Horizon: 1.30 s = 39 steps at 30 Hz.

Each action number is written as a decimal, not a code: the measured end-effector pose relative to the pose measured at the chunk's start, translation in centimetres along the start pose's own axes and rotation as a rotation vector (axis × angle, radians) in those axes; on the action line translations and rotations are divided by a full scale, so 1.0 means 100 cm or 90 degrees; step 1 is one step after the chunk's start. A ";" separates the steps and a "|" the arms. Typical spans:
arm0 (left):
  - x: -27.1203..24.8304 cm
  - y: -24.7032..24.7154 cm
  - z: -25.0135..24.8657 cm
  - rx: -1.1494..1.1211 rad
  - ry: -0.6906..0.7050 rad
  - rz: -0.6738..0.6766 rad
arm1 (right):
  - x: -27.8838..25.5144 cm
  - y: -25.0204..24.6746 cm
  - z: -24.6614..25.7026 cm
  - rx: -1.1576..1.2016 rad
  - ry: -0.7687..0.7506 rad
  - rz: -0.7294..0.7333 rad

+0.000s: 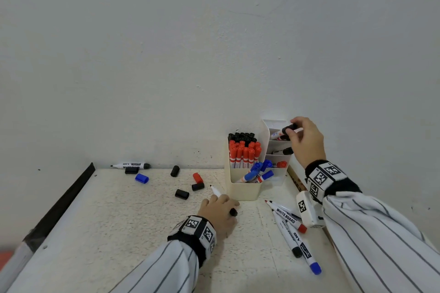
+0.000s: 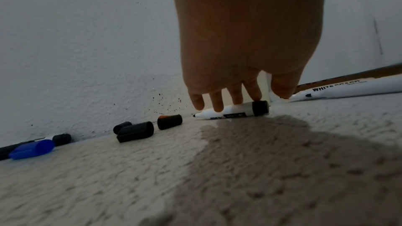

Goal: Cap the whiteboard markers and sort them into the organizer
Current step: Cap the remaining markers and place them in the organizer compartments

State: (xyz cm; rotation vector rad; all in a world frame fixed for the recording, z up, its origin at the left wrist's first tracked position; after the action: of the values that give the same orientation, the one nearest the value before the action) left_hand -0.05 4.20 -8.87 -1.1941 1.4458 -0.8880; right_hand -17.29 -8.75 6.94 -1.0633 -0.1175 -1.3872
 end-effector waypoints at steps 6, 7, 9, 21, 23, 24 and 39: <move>-0.007 -0.002 0.011 0.031 -0.079 -0.018 | 0.005 0.013 -0.005 -0.152 0.072 0.038; -0.008 -0.004 0.013 0.025 -0.091 -0.021 | 0.005 0.016 -0.006 -0.191 0.084 0.052; -0.009 -0.007 0.016 0.000 -0.116 -0.026 | 0.005 0.021 -0.010 -0.240 0.102 0.070; -0.007 -0.010 0.029 -0.090 -0.196 -0.010 | 0.009 0.014 -0.027 -0.180 0.115 0.084; -0.008 -0.009 0.030 -0.102 -0.195 -0.013 | 0.011 0.013 -0.027 -0.116 0.096 0.068; -0.009 -0.009 0.031 -0.105 -0.193 -0.013 | 0.012 0.012 -0.026 -0.101 0.089 0.068; -0.008 -0.007 0.033 -0.120 -0.192 0.001 | 0.017 0.008 -0.021 -0.111 0.025 0.153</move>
State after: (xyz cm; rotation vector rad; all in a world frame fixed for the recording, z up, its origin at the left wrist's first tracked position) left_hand 3.31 5.03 -8.66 -1.4012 1.3036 -0.5498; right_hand -17.21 -11.48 6.42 -1.1535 0.1589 -1.2146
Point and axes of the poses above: each hand's wrist, its own x-axis towards the middle knuckle, its own y-axis out of the palm, z = x × y, the point moved 3 cm from there along x, towards the middle knuckle, and after that the axes turned 6 degrees about z, right-handed, at the moved point
